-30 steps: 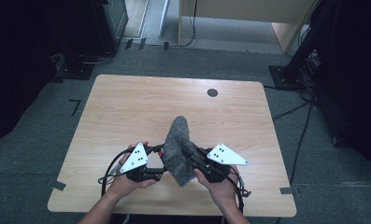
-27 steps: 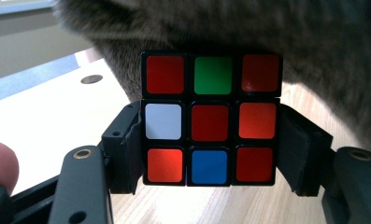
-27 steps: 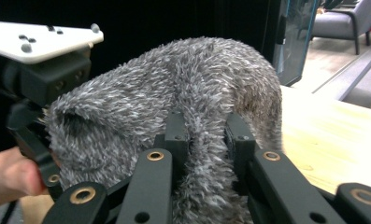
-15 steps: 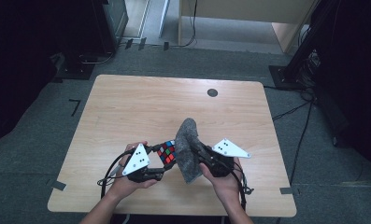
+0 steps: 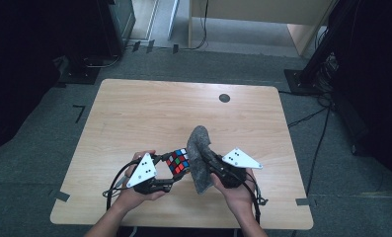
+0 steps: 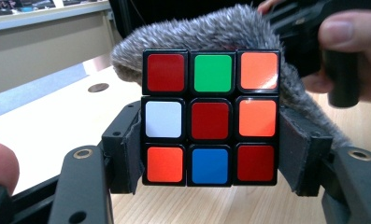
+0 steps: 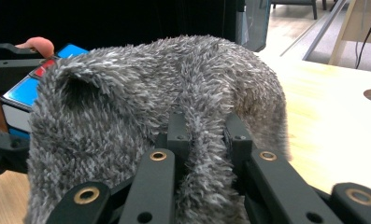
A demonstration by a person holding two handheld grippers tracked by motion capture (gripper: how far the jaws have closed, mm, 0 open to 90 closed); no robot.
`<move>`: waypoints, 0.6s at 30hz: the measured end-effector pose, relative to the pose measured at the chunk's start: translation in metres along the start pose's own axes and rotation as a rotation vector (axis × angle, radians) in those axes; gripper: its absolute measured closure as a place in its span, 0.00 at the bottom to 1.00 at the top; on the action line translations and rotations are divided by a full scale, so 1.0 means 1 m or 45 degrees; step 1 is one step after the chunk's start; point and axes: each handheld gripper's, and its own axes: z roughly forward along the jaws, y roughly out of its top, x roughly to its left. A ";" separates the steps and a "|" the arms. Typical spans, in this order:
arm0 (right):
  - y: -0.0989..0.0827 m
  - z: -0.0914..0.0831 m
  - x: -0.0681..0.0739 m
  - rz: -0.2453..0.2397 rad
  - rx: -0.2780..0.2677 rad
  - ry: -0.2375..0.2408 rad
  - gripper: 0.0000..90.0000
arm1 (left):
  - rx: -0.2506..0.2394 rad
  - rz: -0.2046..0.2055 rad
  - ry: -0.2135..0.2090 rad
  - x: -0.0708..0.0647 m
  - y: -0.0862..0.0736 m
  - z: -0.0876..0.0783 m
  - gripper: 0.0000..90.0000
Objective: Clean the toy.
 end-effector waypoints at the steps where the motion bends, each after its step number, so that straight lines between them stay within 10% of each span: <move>1: 0.001 -0.001 0.000 0.004 -0.009 -0.002 0.87 | 0.004 0.001 0.001 0.000 -0.001 0.000 0.38; 10: 0.017 -0.012 0.039 -0.121 -0.128 0.134 0.87 | 0.019 0.019 -0.015 -0.004 -0.001 0.003 0.39; 18: 0.005 -0.007 0.006 0.023 -0.035 -0.006 0.87 | 0.008 -0.021 -0.003 0.003 -0.001 0.000 0.38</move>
